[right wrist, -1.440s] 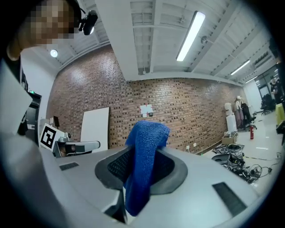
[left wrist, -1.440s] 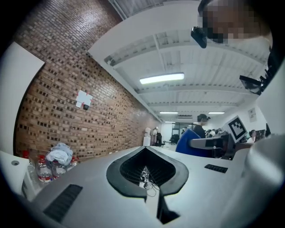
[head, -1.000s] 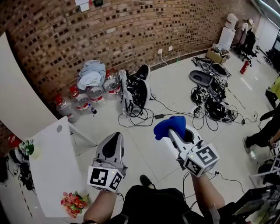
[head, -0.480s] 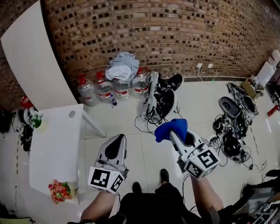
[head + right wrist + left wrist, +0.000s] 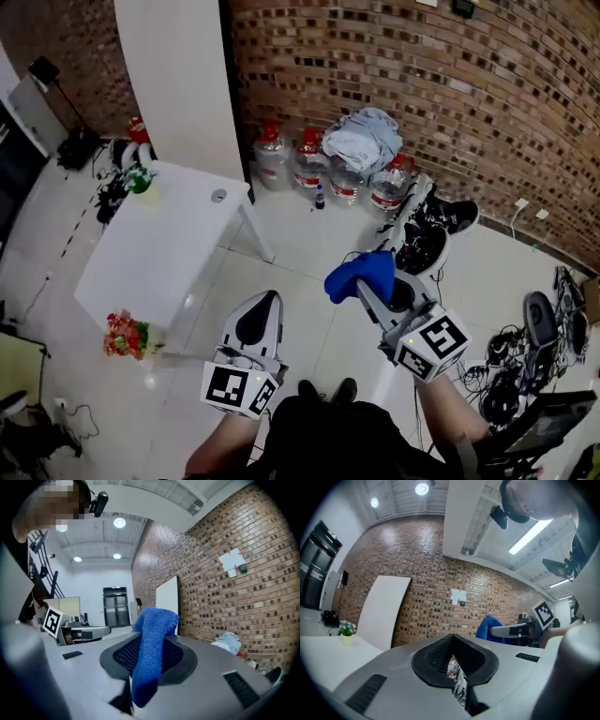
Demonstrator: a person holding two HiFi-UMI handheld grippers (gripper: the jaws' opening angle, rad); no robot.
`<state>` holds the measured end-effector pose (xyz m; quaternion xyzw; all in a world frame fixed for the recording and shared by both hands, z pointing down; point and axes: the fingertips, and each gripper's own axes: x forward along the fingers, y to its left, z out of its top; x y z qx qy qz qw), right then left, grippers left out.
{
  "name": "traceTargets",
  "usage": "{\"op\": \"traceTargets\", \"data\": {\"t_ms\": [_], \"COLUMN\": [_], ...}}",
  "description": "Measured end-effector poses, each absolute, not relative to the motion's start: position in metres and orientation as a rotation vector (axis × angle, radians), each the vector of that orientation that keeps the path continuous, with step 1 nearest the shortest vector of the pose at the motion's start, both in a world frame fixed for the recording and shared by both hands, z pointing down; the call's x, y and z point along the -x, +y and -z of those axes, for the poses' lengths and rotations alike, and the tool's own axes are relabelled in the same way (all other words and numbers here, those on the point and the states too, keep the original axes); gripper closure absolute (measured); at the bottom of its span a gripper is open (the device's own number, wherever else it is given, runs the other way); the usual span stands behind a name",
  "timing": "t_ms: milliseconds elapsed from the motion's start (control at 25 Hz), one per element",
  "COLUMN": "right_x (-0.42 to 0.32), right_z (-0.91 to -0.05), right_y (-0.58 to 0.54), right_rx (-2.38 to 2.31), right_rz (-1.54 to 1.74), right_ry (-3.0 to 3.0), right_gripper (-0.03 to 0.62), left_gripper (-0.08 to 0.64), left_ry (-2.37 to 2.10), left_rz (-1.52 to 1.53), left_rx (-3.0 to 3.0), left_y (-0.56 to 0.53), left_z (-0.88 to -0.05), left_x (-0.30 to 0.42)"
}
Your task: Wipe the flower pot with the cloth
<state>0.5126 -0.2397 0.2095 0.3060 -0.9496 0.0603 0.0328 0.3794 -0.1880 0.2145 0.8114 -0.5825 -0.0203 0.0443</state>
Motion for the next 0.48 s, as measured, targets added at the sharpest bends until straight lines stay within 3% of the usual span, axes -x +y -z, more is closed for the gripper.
{"op": "traceTargets", "data": {"t_ms": [240,480], "right_x": [-0.437,-0.426], "right_z": [-0.208,-0.213], "right_y": [-0.239,-0.227], "right_rx": [-0.585,-0.181], "right_rz": [-0.196,-0.23], "right_ry": [-3.041,-3.099], "right_gripper": [0.514,0.514], "left_gripper": [0.559,0.56], "left_ry": [-2.1,-2.382], "left_rz": [0.058,0.03], "left_rx": [-2.282,-2.008], "left_y": [-0.157,-0.124], "left_z": [-0.209,-0.207], "left_x": [-0.315,-0.321]}}
